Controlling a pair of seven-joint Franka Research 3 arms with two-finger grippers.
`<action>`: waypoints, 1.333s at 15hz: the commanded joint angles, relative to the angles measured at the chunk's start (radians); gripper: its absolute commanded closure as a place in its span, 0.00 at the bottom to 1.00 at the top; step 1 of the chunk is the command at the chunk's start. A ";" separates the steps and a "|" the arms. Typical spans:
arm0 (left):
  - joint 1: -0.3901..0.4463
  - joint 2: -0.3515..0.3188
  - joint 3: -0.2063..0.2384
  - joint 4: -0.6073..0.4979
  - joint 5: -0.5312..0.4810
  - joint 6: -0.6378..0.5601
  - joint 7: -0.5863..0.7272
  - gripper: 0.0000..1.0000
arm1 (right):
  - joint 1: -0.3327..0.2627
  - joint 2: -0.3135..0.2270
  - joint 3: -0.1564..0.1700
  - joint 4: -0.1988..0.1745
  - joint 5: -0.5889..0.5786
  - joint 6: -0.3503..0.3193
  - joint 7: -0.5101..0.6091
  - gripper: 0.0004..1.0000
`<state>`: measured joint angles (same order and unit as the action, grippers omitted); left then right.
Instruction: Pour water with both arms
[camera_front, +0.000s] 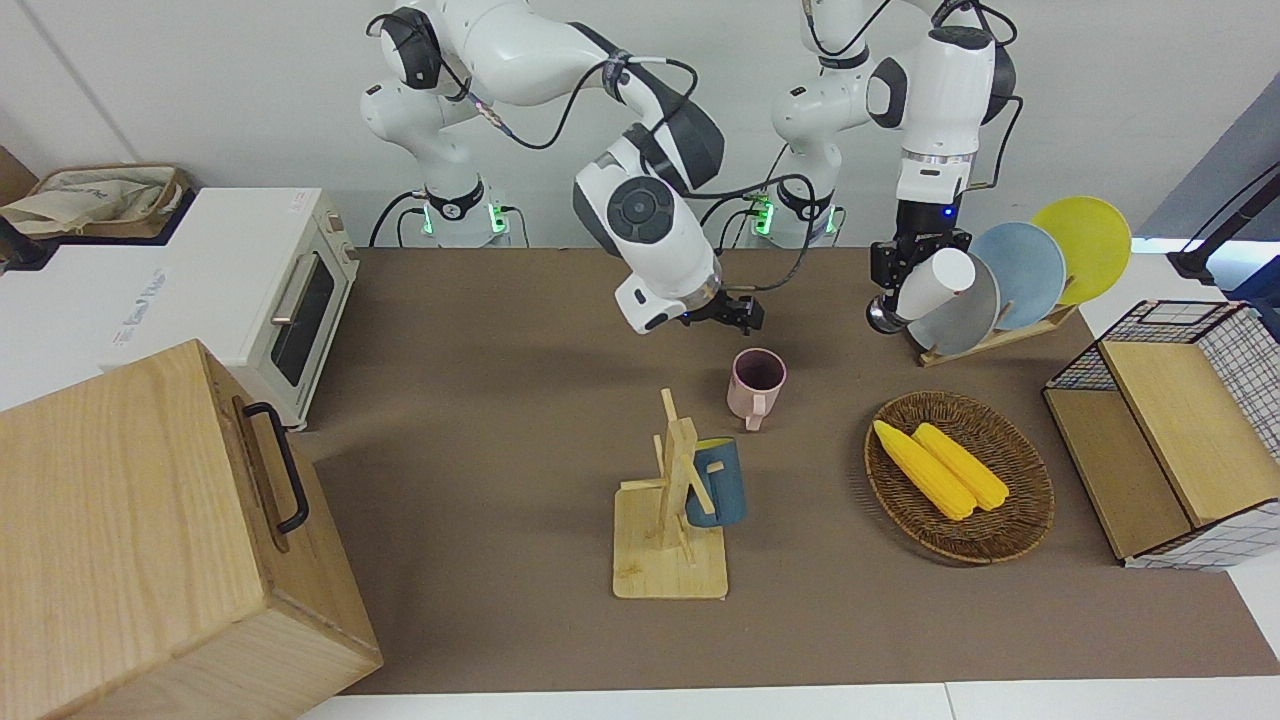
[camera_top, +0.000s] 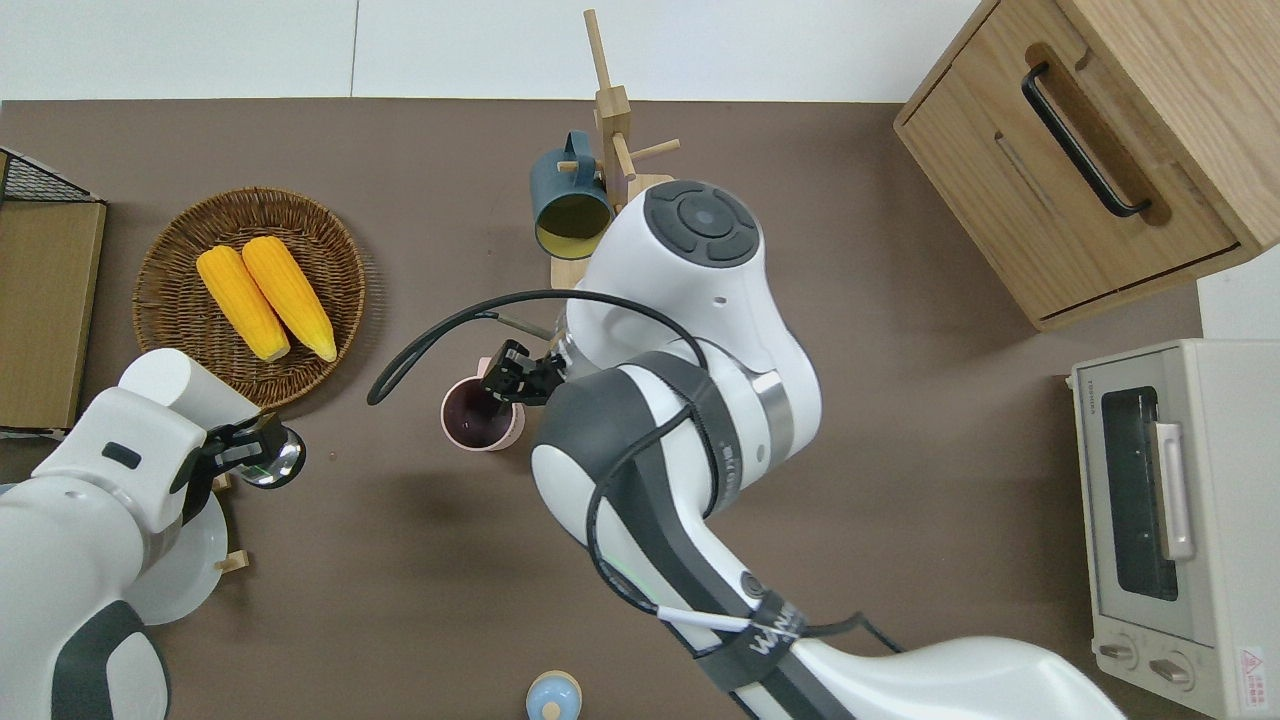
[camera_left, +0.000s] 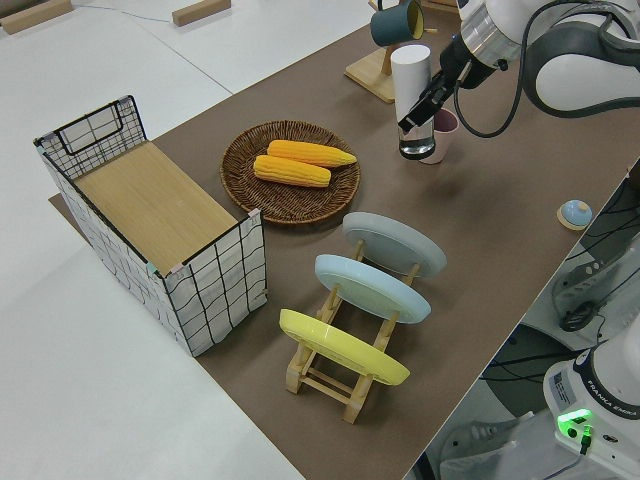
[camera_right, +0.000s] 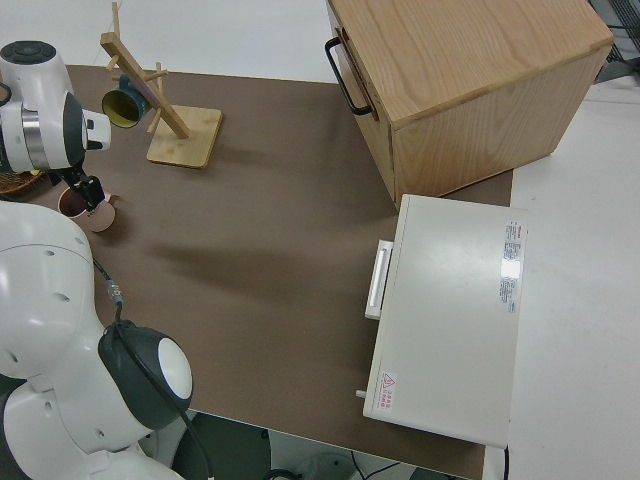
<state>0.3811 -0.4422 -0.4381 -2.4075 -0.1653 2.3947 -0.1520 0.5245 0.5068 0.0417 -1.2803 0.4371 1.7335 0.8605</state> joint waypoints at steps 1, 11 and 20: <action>-0.063 -0.030 0.009 -0.024 -0.037 -0.005 -0.012 1.00 | -0.101 -0.120 0.015 -0.033 -0.072 -0.130 -0.058 0.01; -0.260 -0.035 0.009 -0.105 -0.045 -0.008 -0.078 1.00 | -0.374 -0.206 0.015 -0.074 -0.343 -0.262 -0.615 0.01; -0.355 -0.027 -0.023 -0.136 -0.045 -0.022 -0.141 1.00 | -0.495 -0.258 0.015 -0.074 -0.432 -0.207 -0.799 0.01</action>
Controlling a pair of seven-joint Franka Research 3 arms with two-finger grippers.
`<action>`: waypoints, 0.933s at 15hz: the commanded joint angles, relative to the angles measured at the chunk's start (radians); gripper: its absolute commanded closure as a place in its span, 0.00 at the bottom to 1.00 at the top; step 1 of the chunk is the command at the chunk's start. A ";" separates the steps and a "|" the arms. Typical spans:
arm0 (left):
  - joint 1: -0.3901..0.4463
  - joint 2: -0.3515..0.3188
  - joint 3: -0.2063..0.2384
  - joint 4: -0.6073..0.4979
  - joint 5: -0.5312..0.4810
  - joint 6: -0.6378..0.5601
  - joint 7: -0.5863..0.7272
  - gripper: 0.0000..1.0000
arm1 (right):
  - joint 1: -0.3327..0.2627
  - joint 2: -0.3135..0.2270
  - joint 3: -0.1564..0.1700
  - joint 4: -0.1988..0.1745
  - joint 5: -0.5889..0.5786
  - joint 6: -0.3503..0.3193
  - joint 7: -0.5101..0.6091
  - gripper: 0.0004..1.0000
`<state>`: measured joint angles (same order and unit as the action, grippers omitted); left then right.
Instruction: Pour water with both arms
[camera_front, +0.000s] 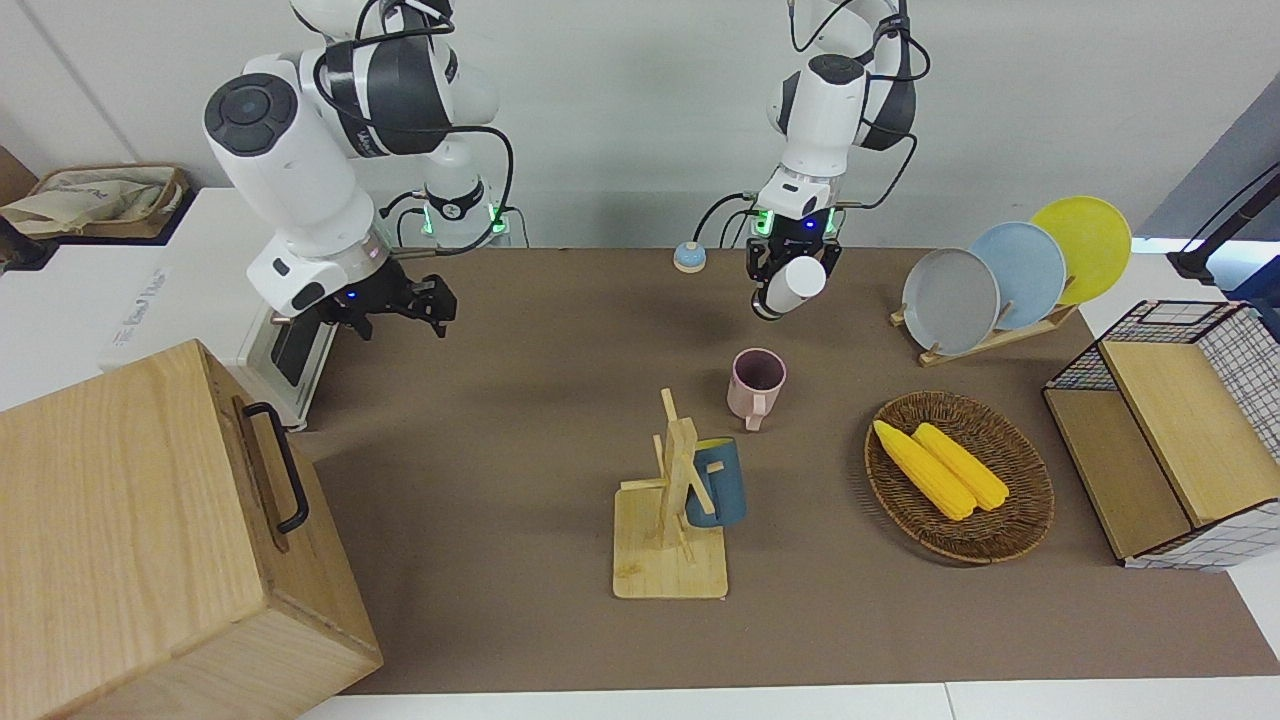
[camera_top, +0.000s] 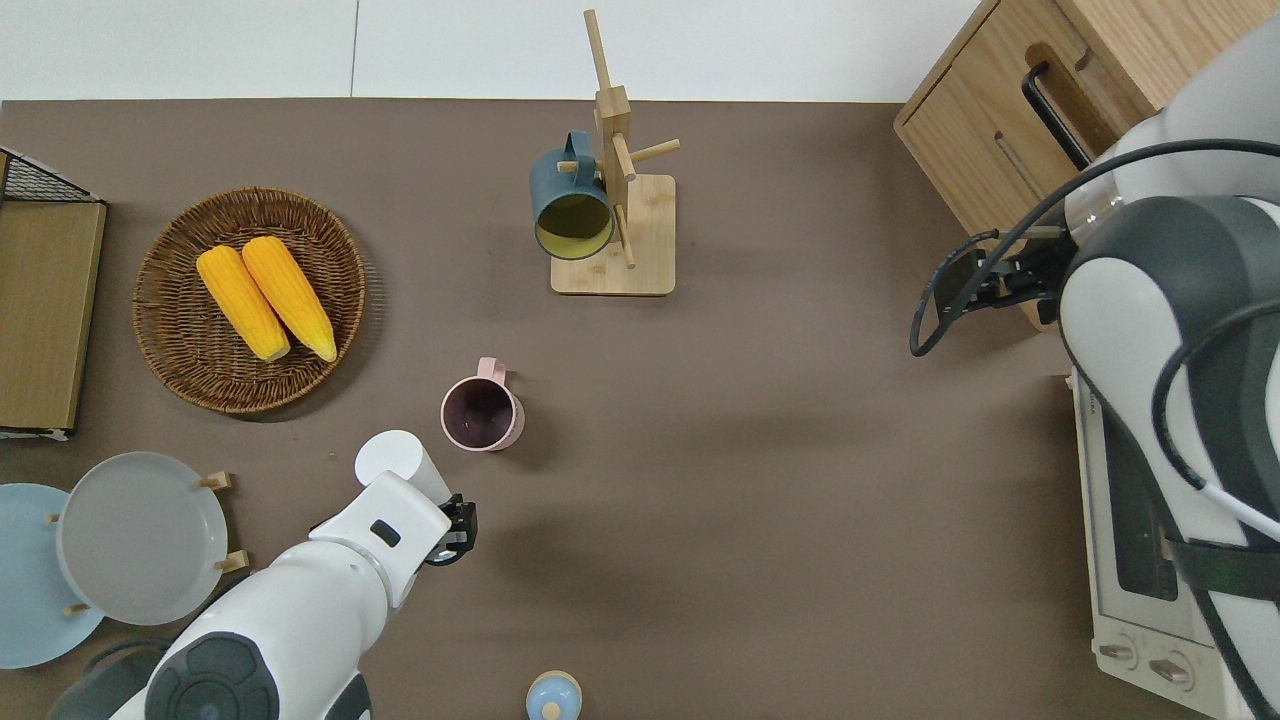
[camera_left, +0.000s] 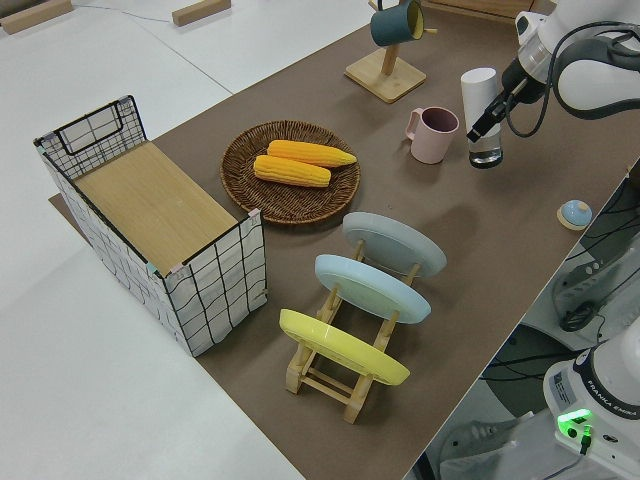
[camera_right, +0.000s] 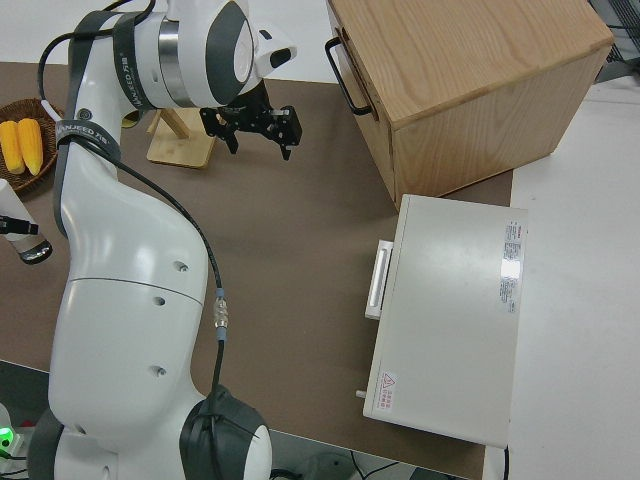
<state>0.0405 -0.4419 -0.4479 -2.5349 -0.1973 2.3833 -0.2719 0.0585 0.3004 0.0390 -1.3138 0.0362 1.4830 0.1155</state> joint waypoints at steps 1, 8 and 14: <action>-0.014 -0.024 -0.026 -0.008 -0.013 -0.013 -0.030 1.00 | -0.032 -0.066 0.018 -0.041 -0.048 0.046 -0.077 0.01; -0.002 0.029 -0.034 0.005 -0.010 -0.012 -0.036 1.00 | -0.045 -0.142 0.018 -0.038 -0.078 0.072 -0.169 0.01; 0.004 0.110 -0.048 0.057 0.002 -0.013 -0.047 1.00 | -0.063 -0.161 0.019 -0.035 -0.055 0.053 -0.198 0.01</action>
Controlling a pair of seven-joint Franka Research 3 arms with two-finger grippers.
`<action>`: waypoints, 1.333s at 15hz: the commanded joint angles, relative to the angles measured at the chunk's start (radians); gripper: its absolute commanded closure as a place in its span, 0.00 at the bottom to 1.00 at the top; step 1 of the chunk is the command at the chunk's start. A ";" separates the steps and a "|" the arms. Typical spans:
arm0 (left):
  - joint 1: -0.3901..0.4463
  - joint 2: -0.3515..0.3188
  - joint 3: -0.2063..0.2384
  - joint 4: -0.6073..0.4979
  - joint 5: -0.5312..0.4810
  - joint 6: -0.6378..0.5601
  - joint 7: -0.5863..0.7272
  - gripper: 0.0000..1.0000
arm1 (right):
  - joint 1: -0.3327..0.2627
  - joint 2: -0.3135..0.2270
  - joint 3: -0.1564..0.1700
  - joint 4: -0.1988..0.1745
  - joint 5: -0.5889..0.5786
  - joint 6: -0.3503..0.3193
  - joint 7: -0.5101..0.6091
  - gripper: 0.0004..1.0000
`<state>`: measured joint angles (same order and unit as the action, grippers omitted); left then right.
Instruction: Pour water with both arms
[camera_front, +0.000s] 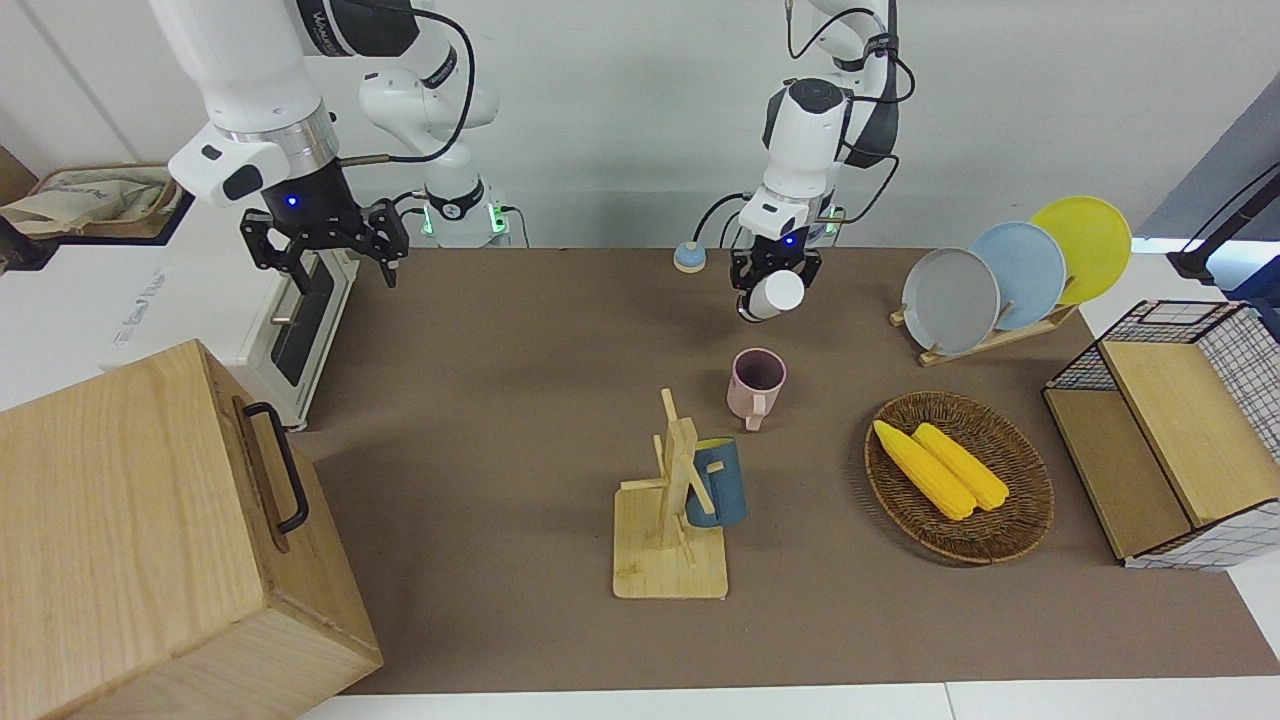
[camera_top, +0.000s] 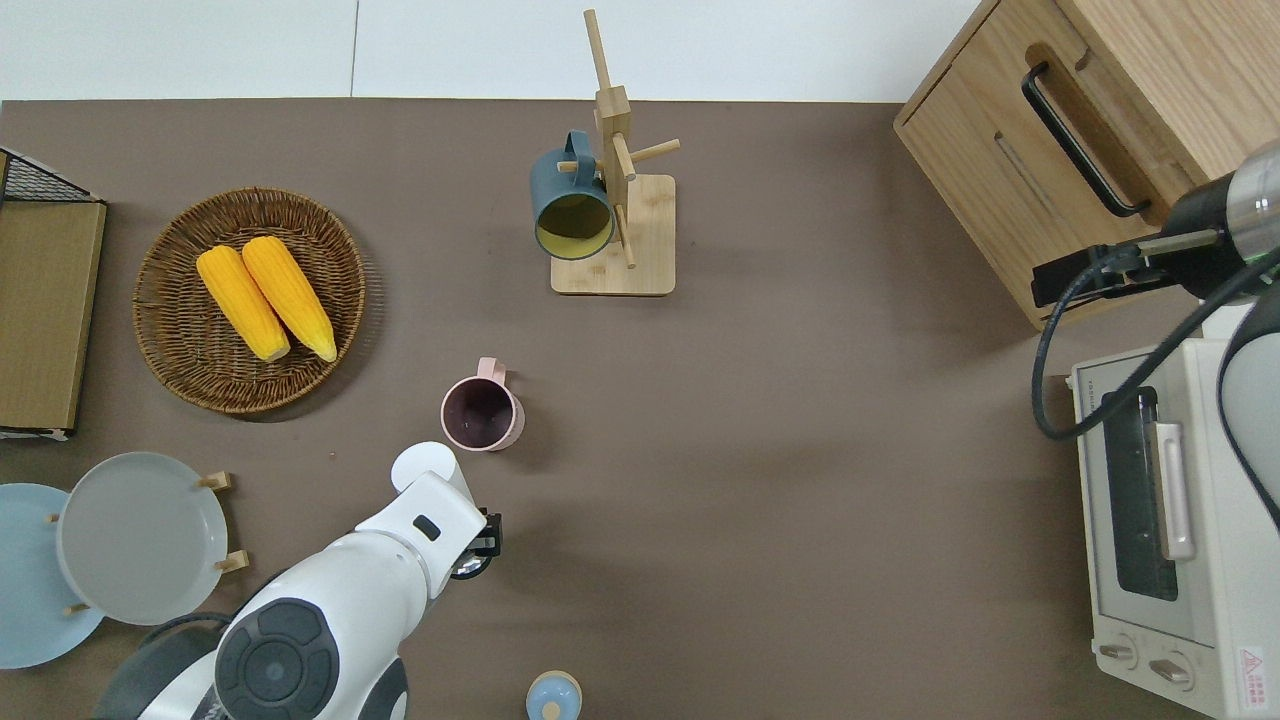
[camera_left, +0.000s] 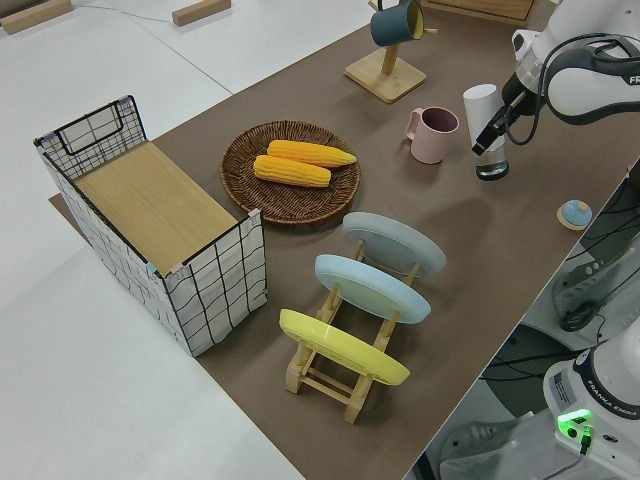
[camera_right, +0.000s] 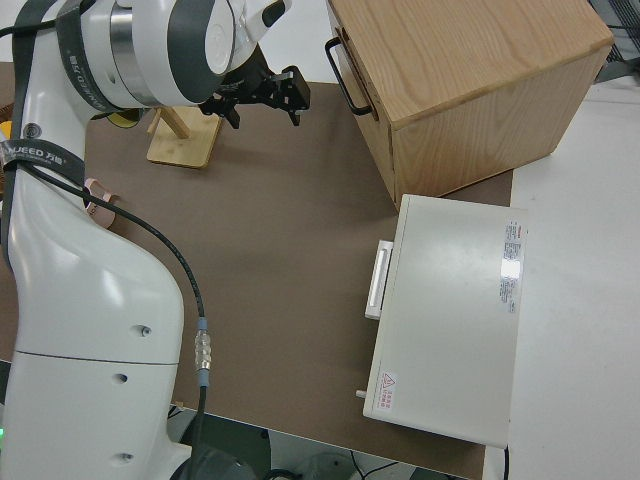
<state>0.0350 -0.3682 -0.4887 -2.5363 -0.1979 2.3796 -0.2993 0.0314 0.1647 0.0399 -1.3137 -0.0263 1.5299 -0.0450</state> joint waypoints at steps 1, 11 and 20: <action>0.010 0.047 -0.007 0.068 0.005 -0.010 -0.020 1.00 | -0.039 -0.025 0.018 -0.035 0.008 -0.002 -0.035 0.01; 0.029 0.158 -0.004 0.195 0.070 -0.155 -0.030 1.00 | -0.041 -0.027 0.028 -0.029 0.008 -0.001 -0.035 0.01; 0.029 0.271 0.001 0.317 0.138 -0.264 -0.075 1.00 | -0.042 -0.025 0.028 -0.029 0.008 -0.002 -0.035 0.01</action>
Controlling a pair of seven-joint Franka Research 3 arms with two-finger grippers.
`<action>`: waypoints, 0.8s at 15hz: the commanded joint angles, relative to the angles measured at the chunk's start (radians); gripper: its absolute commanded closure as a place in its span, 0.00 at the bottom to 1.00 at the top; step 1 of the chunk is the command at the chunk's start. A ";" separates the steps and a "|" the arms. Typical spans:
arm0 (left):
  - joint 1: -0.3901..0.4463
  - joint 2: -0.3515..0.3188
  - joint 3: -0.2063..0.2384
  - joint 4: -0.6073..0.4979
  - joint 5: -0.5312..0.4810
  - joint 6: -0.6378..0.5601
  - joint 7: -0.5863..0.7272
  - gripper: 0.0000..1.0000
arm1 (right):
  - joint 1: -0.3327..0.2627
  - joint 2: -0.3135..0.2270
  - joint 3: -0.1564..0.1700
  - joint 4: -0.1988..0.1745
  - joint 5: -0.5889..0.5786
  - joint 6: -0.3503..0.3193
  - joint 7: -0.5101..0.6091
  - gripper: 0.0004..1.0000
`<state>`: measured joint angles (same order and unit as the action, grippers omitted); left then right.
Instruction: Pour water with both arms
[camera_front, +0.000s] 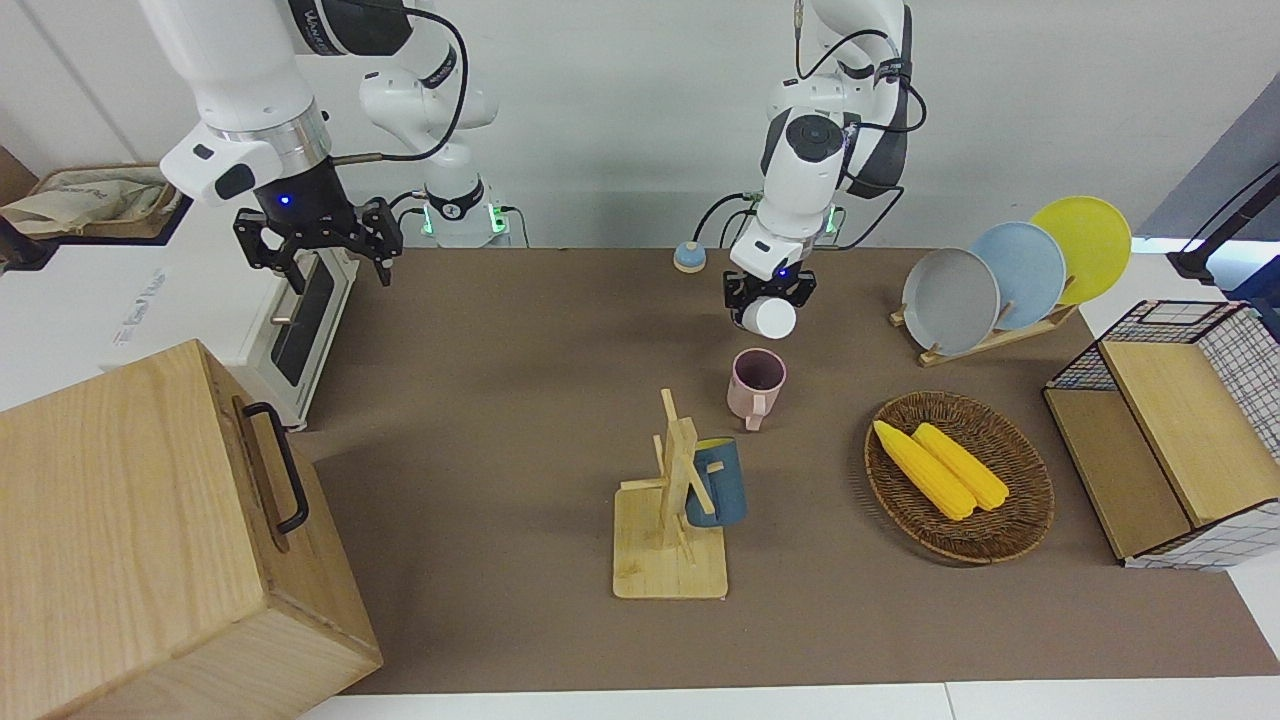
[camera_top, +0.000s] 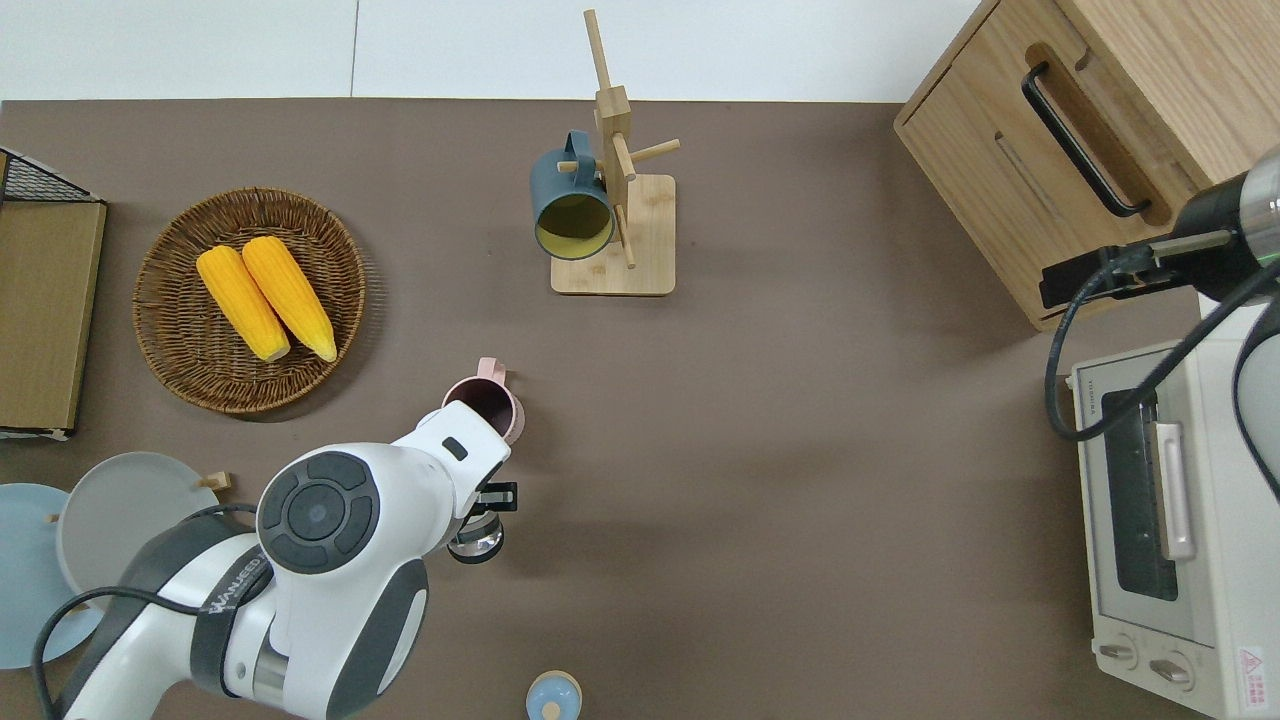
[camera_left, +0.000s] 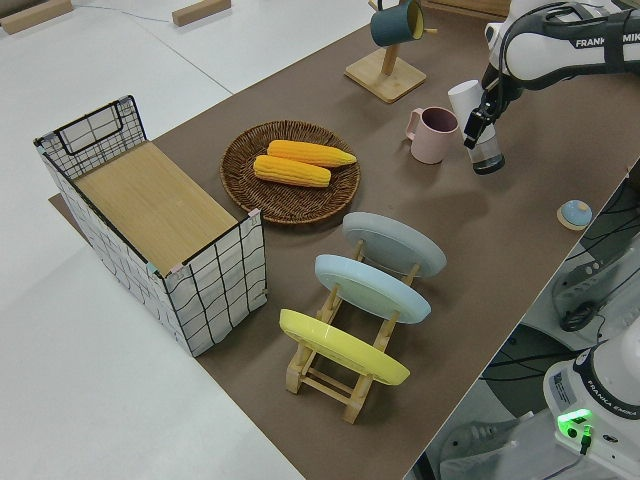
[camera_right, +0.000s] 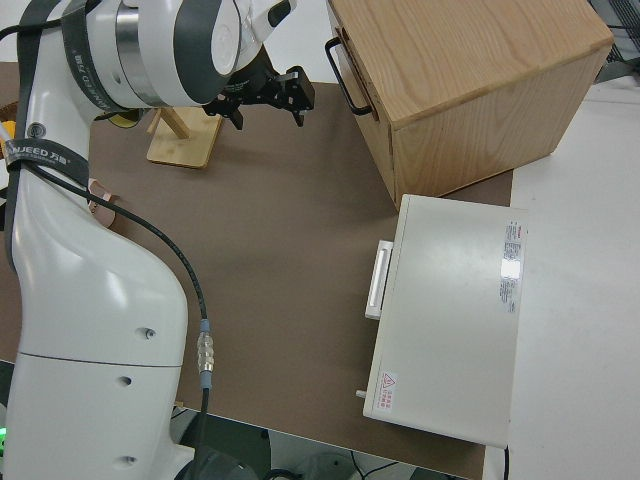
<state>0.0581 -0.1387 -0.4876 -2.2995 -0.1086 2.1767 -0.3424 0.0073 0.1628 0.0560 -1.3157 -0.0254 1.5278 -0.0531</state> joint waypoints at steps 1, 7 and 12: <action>0.006 0.054 0.000 0.093 0.059 -0.075 -0.043 1.00 | -0.018 -0.025 0.012 -0.027 0.007 0.002 -0.027 0.01; 0.005 0.090 0.001 0.126 0.066 -0.135 -0.049 1.00 | -0.018 -0.023 0.012 -0.027 0.007 0.002 -0.027 0.01; 0.005 0.097 0.001 0.147 0.066 -0.204 -0.047 1.00 | -0.018 -0.023 0.012 -0.027 0.007 0.000 -0.027 0.01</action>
<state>0.0593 -0.0485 -0.4849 -2.2084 -0.0692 2.0514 -0.3671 0.0073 0.1625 0.0559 -1.3157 -0.0254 1.5278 -0.0535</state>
